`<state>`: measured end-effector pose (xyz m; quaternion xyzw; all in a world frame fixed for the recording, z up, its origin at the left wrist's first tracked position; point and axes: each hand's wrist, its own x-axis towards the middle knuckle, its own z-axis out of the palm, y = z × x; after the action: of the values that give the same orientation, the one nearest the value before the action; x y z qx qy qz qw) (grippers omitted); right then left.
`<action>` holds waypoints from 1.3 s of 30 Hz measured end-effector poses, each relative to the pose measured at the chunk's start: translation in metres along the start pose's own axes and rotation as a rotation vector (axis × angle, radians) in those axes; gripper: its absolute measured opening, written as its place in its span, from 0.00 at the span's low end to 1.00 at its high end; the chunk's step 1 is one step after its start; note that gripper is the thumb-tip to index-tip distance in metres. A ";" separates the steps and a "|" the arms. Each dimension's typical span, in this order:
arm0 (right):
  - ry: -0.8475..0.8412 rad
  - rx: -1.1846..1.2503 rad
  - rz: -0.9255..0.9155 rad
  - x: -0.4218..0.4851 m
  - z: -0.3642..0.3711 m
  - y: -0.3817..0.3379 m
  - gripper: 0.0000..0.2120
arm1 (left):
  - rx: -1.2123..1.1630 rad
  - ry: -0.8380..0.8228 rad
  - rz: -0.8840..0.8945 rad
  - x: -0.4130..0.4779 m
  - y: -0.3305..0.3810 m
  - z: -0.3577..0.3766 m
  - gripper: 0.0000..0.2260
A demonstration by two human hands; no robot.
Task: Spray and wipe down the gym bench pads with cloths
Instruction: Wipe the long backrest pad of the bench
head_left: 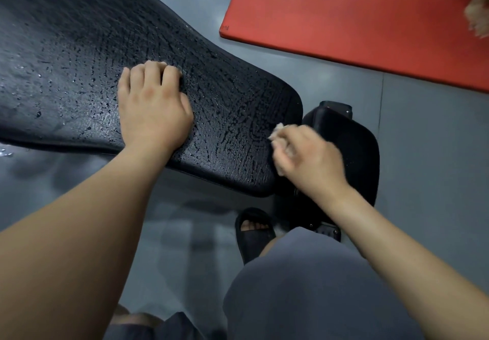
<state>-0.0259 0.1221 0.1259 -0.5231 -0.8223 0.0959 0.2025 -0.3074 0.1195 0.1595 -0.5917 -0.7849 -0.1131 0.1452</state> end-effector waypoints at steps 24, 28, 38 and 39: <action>-0.148 0.122 -0.260 0.143 0.025 -0.120 0.10 | -0.050 -0.025 -0.225 0.003 -0.119 -0.049 0.17; -0.126 0.188 -0.441 0.183 0.047 -0.194 0.11 | 0.047 0.035 -0.436 0.007 -0.206 -0.071 0.18; -0.069 0.200 -0.678 0.280 0.071 -0.338 0.15 | 0.010 0.133 -0.646 0.048 -0.266 -0.068 0.22; -0.074 0.192 -0.697 0.289 0.075 -0.348 0.15 | 0.019 0.170 -0.648 0.047 -0.264 -0.063 0.20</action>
<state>-0.4517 0.2349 0.2547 -0.1860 -0.9452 0.1168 0.2416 -0.5671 0.0673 0.2342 -0.2983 -0.9184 -0.1951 0.1720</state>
